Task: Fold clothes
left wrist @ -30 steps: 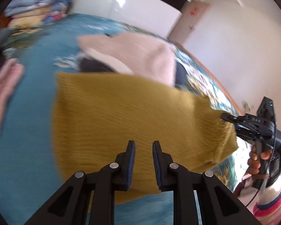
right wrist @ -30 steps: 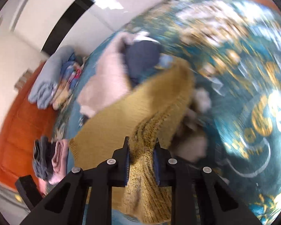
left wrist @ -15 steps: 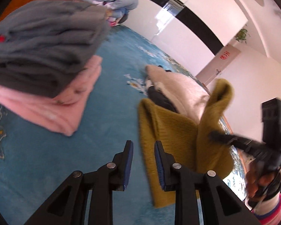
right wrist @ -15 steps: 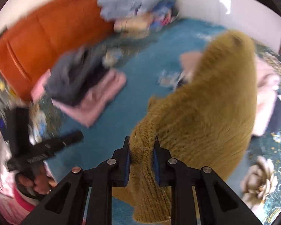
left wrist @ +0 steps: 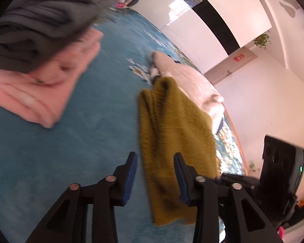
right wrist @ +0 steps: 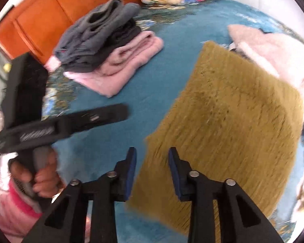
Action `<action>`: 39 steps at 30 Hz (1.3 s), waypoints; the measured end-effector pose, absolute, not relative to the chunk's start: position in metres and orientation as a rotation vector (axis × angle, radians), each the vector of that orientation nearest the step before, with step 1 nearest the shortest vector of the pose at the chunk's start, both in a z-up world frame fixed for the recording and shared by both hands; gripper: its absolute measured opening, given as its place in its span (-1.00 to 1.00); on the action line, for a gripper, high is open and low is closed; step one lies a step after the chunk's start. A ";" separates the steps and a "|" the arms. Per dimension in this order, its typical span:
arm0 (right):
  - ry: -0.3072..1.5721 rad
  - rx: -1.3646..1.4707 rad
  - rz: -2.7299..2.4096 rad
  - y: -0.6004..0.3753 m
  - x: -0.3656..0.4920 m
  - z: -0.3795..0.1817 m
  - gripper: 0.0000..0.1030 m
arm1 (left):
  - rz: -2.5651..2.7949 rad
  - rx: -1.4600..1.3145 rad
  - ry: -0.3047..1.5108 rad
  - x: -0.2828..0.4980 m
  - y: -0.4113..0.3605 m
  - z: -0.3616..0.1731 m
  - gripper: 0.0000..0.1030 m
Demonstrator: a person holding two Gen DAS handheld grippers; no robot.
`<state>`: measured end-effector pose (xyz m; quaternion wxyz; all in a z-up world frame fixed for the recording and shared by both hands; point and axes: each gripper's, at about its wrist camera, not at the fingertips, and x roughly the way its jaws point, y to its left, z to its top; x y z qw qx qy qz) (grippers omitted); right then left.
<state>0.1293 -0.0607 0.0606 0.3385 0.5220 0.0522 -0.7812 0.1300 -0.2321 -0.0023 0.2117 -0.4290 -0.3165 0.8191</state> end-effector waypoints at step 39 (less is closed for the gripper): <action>-0.897 1.334 -2.162 0.145 0.162 -0.014 0.37 | 2.239 -1.211 -0.963 0.136 -0.213 -0.012 -0.03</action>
